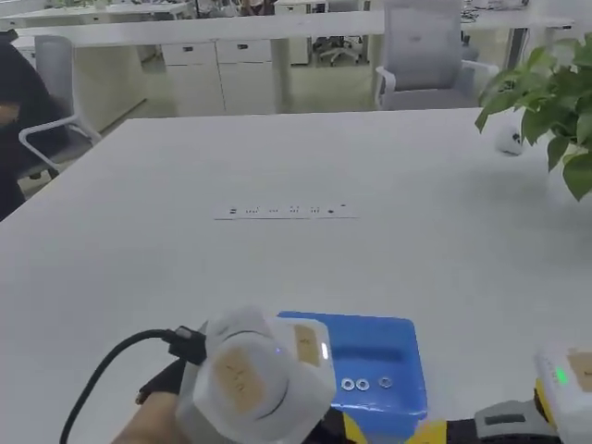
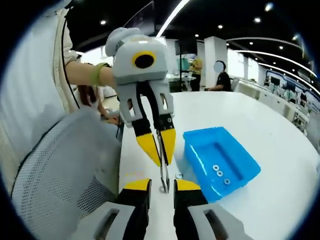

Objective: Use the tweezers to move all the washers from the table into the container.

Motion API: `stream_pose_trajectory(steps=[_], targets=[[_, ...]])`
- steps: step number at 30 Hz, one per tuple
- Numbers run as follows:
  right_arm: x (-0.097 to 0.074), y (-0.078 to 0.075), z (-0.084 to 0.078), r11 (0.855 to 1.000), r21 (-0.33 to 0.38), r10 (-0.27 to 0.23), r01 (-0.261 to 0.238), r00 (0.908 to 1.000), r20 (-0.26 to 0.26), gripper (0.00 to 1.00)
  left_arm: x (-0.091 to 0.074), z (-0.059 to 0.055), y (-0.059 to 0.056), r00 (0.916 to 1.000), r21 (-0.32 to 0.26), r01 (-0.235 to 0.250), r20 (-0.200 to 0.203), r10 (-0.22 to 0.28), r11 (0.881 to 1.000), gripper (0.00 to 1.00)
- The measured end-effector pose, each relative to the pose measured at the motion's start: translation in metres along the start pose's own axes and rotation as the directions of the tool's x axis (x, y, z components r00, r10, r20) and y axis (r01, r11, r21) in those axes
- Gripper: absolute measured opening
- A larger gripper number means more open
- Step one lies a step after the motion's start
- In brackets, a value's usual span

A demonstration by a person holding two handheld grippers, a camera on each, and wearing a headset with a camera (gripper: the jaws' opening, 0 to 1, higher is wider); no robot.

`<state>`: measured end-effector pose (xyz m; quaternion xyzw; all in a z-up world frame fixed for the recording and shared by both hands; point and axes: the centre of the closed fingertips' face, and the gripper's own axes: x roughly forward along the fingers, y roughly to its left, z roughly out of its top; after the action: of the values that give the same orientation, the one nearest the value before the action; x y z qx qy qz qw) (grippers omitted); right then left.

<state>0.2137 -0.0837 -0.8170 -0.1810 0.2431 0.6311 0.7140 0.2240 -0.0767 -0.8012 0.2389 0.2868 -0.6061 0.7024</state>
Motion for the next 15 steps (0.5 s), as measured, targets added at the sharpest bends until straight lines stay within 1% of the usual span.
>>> stream_pose_trajectory(steps=[1, 2, 4, 6, 7, 9, 12, 15], targets=[[0.006, 0.004, -0.008, 1.000, -0.023, 0.003, -0.004, 0.9992, -0.039, 0.16, -0.001, 0.001, 0.000, 1.0000, 0.006, -0.002, 0.005, 0.002, 1.000, 0.00], [0.011, 0.005, -0.011, 1.000, -0.026, -0.002, 0.001, 0.9986, -0.053, 0.16, -0.003, 0.002, 0.000, 0.9999, 0.014, -0.002, 0.012, 0.002, 1.000, 0.00], [0.020, 0.004, -0.012, 0.999, -0.036, -0.025, 0.023, 0.9986, -0.046, 0.18, -0.007, 0.009, 0.000, 0.9993, 0.030, -0.006, 0.037, 0.005, 1.000, 0.00], [0.025, -0.001, -0.005, 0.998, 0.017, -0.058, 0.058, 0.9983, -0.002, 0.22, -0.013, 0.016, -0.001, 0.9982, 0.037, -0.001, 0.060, -0.001, 0.999, 0.00], [0.026, -0.001, -0.002, 0.999, 0.016, -0.047, 0.047, 0.9989, 0.008, 0.24, -0.016, 0.020, -0.003, 0.9977, 0.046, 0.009, 0.067, -0.012, 0.999, 0.00], [0.029, 0.002, 0.004, 1.000, 0.009, -0.027, 0.027, 0.9994, 0.024, 0.21, -0.019, 0.022, -0.007, 0.9977, 0.053, 0.024, 0.061, -0.028, 0.998, 0.00], [0.033, 0.005, 0.011, 1.000, 0.014, -0.001, 0.001, 0.9986, 0.052, 0.18, -0.020, 0.016, -0.013, 0.9977, 0.074, 0.061, 0.026, -0.063, 0.995, 0.00], [0.037, 0.005, 0.009, 1.000, 0.018, 0.009, -0.010, 0.9987, 0.049, 0.17, -0.018, 0.012, -0.012, 0.9974, 0.081, 0.066, 0.024, -0.068, 0.995, 0.00]])
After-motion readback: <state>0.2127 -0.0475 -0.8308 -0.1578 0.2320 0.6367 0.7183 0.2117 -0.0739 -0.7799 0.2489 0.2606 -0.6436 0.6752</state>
